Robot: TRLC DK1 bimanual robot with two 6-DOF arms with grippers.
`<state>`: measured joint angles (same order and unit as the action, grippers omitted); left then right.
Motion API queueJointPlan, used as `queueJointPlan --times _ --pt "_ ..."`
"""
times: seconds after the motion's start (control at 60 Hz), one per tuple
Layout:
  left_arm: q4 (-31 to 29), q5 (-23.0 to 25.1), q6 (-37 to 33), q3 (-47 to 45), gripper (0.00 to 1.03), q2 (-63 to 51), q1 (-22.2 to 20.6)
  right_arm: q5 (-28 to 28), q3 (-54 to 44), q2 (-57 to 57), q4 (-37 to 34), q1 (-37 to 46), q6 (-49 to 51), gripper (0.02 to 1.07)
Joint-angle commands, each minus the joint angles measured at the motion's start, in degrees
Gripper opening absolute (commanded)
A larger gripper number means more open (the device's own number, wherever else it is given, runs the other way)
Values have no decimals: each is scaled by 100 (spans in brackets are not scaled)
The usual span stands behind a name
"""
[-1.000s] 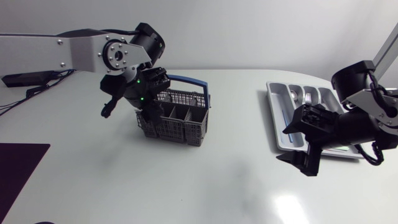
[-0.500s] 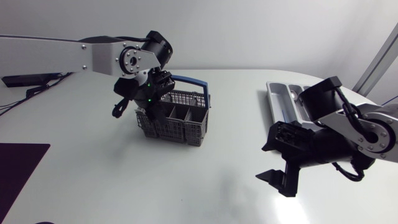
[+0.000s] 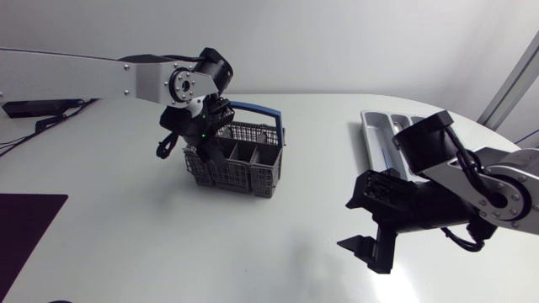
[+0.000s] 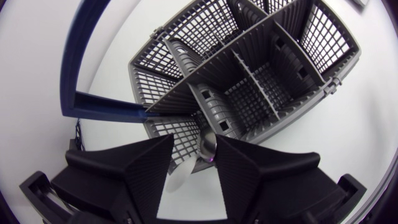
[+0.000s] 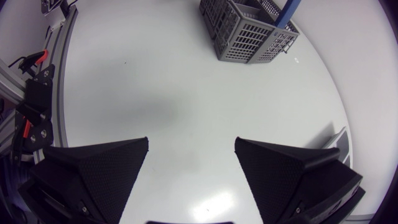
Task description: Unload the cutlery basket into the drawer organizer.
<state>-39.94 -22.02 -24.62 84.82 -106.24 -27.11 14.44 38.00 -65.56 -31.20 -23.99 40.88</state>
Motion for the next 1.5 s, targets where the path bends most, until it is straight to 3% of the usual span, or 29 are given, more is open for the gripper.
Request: queueJointPlan --times 0.0,0.367,0.65,1.033,1.3,1.483 --pt "-31 -127 159 123 42 -205 31 -55 -205 43 53 -80 -186 102" --pt "250 -461 159 -44 4 -152 39 -169 -302 114 123 -229 -256 102" --pt "549 -1076 -113 -466 4 551 -303 -213 -346 131 149 -370 -327 102" --pt "672 -1832 -482 -1099 4 2116 -1200 -204 -346 307 220 -546 -450 102" --pt "303 -1753 -236 -1081 4 2995 -1516 -204 -337 782 519 -704 -775 102" --pt "-110 -874 467 -1055 4 3091 -1543 -213 -319 1089 686 -721 -959 102"
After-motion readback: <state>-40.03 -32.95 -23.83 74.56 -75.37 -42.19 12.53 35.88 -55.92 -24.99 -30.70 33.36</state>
